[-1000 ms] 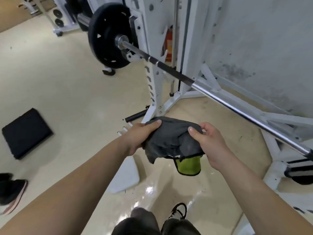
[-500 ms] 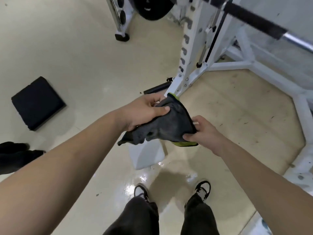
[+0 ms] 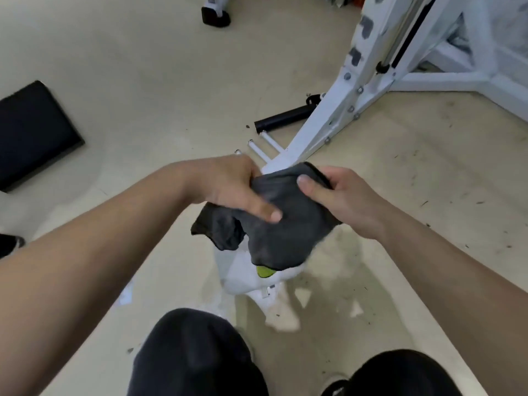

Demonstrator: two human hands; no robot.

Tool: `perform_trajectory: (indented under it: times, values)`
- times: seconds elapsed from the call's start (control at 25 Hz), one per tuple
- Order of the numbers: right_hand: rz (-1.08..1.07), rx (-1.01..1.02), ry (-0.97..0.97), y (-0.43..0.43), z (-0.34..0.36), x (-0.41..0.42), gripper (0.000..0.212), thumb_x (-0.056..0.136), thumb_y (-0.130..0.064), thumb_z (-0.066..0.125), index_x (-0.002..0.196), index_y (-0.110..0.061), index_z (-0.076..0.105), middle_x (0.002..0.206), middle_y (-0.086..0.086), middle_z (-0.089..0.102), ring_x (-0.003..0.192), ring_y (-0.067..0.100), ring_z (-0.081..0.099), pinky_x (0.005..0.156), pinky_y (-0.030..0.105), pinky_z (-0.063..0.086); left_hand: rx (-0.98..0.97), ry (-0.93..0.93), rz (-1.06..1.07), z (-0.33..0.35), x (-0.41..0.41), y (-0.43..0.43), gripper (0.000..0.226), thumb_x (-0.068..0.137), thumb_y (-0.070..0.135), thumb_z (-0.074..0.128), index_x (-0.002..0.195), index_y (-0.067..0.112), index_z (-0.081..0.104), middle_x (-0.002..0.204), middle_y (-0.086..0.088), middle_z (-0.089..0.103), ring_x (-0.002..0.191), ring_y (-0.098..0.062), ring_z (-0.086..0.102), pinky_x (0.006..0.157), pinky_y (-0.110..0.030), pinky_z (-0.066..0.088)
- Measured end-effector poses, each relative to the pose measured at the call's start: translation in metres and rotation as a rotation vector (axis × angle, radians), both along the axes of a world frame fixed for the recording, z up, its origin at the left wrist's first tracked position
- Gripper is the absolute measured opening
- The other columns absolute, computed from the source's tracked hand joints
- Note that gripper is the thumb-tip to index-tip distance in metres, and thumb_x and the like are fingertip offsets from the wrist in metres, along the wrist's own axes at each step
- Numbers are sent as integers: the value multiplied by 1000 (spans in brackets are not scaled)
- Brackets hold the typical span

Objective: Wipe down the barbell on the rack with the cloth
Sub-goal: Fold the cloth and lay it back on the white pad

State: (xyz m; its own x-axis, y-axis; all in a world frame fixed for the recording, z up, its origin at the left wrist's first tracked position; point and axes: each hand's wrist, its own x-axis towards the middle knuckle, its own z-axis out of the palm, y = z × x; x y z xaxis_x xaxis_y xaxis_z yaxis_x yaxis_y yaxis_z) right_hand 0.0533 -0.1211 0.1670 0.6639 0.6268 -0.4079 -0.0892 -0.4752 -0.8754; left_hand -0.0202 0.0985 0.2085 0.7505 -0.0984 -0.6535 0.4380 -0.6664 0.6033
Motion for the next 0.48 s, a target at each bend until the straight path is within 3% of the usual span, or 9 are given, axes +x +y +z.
perform_trajectory:
  times: [0.12, 0.2, 0.32, 0.4, 0.48]
  values:
    - [-180, 155, 28, 16, -50, -5, 33, 100, -50, 55, 103, -22, 73, 107, 12, 75, 104, 31, 72, 95, 52, 58, 142, 95, -129, -76, -19, 23, 23, 68, 29, 94, 82, 24, 77, 75, 10, 78, 73, -11, 76, 65, -26, 58]
    - [-288, 216, 30, 26, -77, -2, 31, 103, -50, 49, 104, -28, 71, 109, 2, 76, 105, 19, 72, 98, 44, 58, 43, -38, 36, -122, -33, 42, 14, 77, 20, 88, 84, 24, 76, 80, 8, 79, 78, -7, 74, 74, -28, 56]
    - [-264, 101, -116, 26, -111, 1, 27, 104, -54, 39, 107, -43, 64, 113, -16, 70, 105, 3, 67, 96, 33, 55, -165, -234, 376, -165, -51, 64, 22, 81, 31, 81, 90, 12, 75, 92, -23, 74, 82, -22, 67, 82, -42, 52]
    - [-171, 20, -224, 21, -130, 2, 26, 104, -56, 36, 102, -49, 62, 112, -18, 68, 107, 5, 65, 89, 35, 56, -207, -285, 426, -178, -65, 64, 26, 82, 35, 79, 90, 10, 74, 83, -23, 69, 76, -25, 61, 74, -44, 47]
    - [-155, 68, -109, 17, -137, 3, 27, 104, -57, 36, 104, -48, 62, 112, -15, 71, 108, 9, 69, 83, 36, 58, -278, -284, 418, -177, -77, 58, 23, 88, 30, 78, 94, 9, 74, 87, -16, 72, 79, -26, 65, 75, -43, 47]
